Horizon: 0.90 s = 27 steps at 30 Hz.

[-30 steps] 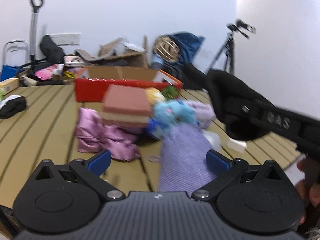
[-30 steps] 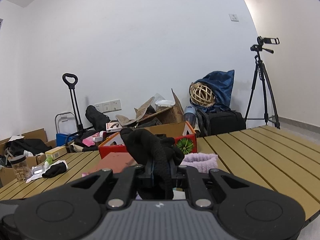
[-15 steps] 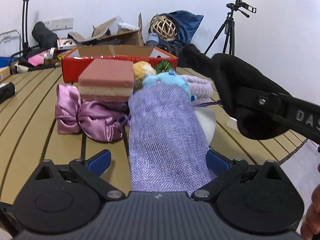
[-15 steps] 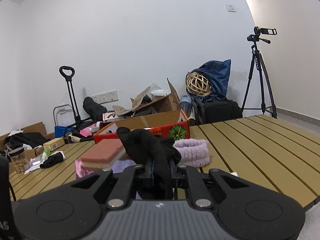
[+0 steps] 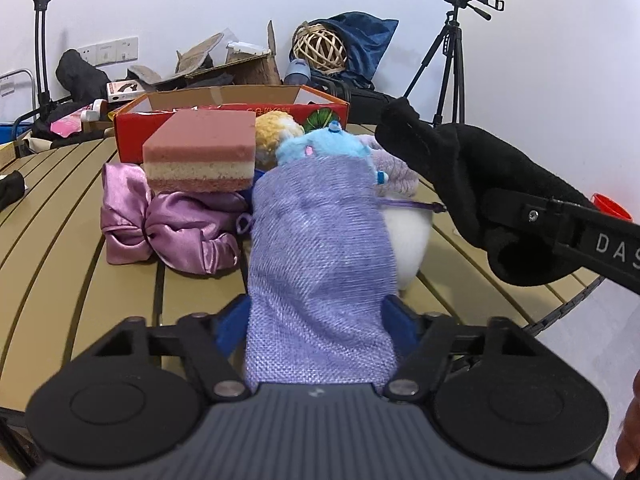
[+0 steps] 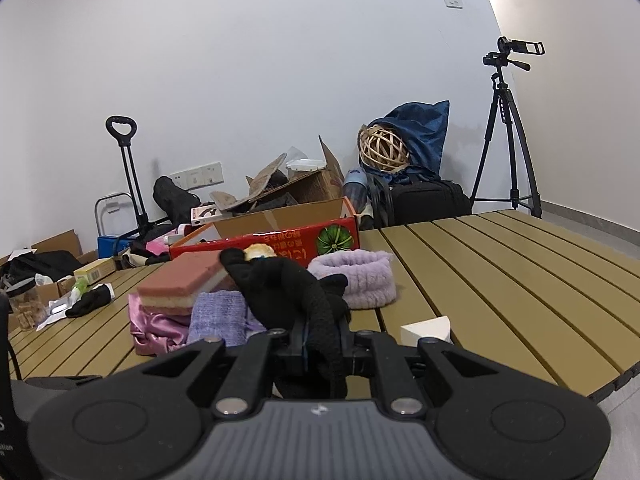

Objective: Collect trash
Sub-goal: 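Grasp the purple mesh pouch with the left gripper while the right holds the glove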

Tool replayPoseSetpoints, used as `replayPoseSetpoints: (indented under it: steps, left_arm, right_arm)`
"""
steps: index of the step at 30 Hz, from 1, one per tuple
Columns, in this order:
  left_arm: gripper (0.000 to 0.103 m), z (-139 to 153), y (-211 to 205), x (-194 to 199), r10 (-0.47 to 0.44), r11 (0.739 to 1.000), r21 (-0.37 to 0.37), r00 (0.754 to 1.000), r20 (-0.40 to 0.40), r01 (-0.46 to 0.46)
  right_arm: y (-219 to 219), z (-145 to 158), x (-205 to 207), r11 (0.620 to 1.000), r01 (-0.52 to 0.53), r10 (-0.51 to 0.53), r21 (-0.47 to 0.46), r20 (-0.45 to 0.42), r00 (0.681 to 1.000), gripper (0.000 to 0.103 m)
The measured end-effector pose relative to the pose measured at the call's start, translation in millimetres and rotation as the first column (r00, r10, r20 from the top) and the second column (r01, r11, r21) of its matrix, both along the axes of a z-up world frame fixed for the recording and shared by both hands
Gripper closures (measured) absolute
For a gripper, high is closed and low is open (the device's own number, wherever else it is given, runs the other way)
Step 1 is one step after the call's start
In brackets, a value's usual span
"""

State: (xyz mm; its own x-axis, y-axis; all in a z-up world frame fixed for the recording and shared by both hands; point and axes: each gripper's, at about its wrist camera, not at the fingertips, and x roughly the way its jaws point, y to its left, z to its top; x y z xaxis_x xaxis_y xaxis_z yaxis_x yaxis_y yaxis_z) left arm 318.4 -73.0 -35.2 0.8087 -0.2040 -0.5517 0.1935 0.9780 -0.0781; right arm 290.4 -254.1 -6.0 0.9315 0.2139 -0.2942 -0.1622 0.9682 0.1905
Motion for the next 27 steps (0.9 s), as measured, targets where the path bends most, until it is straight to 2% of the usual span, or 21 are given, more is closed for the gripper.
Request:
replayPoseSetpoints:
  steps: [2,4,14,17,27]
  left_arm:
    - [0.049,0.6,-0.1,-0.3,0.0,1.0,0.0,1.0,0.004,0.0]
    - [0.057,1.9,1.0,-0.7,0.002,1.0,0.003,1.0,0.011,-0.002]
    - [0.083,6.4,6.6,-3.3,0.019,1.0,-0.008,0.999,0.028,-0.018]
    - [0.087,9.1,6.1,-5.8,0.017,1.0,-0.005,0.999,0.046,-0.016]
    - [0.087,20.3,11.9,-15.3,0.003,0.999,-0.036,0.996,0.094,0.0]
  right_arm:
    - [-2.1,-0.7,0.4,1.0,0.005,-0.005,-0.001,0.0,1.0,0.093]
    - [-3.8,-2.1,0.4,1.0,0.013,-0.013,-0.003,-0.002,1.0,0.093]
    - [-16.4,-8.2,3.0,0.998,0.059,-0.059,-0.001,-0.023,0.998,0.093]
    - [-17.9,-9.8,3.4,0.998,0.059,-0.059,-0.004,-0.027,0.998,0.093]
    - [-16.7,-10.2,4.7,0.998,0.057,-0.057,-0.007,-0.026,0.998,0.093]
